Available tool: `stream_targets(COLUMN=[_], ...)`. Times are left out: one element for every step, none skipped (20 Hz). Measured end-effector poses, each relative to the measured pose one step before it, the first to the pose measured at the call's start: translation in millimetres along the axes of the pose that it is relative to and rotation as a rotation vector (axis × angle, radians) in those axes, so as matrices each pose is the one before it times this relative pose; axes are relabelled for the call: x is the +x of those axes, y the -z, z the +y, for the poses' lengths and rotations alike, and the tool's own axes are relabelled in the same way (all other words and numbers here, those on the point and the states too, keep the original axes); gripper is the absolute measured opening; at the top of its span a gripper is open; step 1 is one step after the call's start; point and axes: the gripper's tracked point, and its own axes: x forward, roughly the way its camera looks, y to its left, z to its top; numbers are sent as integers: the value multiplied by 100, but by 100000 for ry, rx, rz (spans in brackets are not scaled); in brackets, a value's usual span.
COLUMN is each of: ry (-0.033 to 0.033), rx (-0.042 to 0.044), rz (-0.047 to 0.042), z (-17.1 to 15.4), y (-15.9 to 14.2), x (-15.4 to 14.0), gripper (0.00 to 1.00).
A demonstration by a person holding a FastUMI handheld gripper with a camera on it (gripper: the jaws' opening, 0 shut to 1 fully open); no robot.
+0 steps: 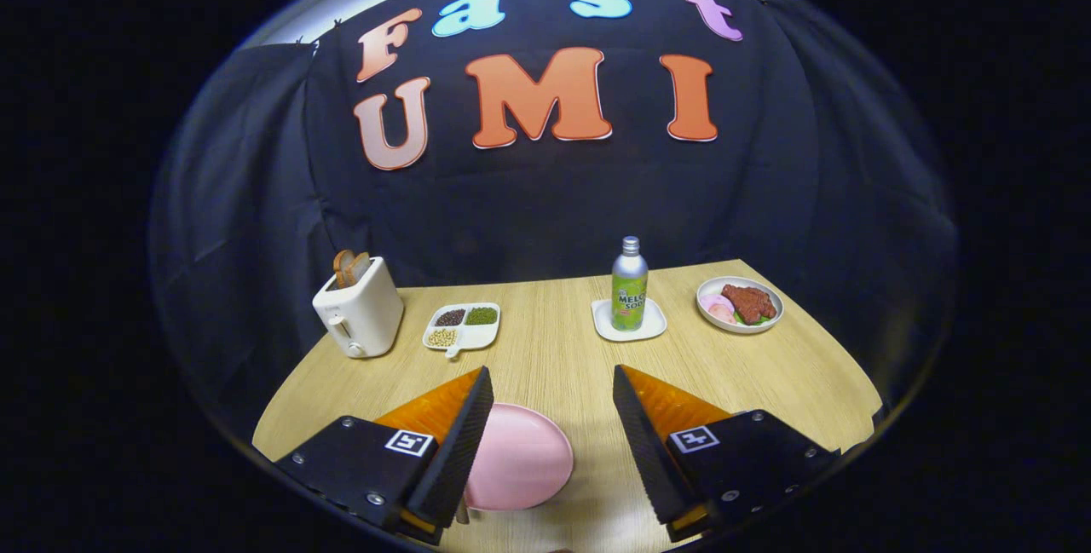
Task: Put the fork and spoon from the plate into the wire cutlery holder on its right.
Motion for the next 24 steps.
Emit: stream_targets(ry=[-669, -1012, -852, -838, -849, -1054, -882, -679, -345, -594, -484, -544, -452, -402, -607, -683, -1158, -1112, -1420, -1148, -1365, -163, -936, -728], rx=[-874, -541, -353, -359, -343, -376, -663, -944, -930, -775, -864, -765, -1019, -1148, -1148, -1122, -879, -1228, -1391, -1428, -1230, -2324, -2182, -1933], rz=[-303, 14, 403, 229, -68, -120, 306, 713, 483, 693, 1216, 625, 874, 1038, 830, 1383, 1386, 2051, 2385, 2648, 2674, 4338, 4848, 4045], z=[622, 701, 744, 625, 661, 687, 560, 439, 366, 464, 359, 315, 282, 288, 291, 326, 434, 486, 529, 460, 521, 244, 260, 563], y=[199, 350, 467, 350, 245, 315, 335, 457, 376, 327, 586, 421, 529, 527, 521, 609, 642, 733, 791, 718, 653, 1099, 1204, 761], x=[106, 52, 163, 127, 189, 199, 151, 132, 231, 253, 163, 226, 200, 197, 213, 237, 257, 345, 288, 281, 409, 508, 338, 387], gripper=[86, 86, 86, 86, 86, 86, 86, 86, 86, 86, 86, 86, 86, 86, 86, 86, 86, 86, 86, 86, 86, 86, 86, 87])
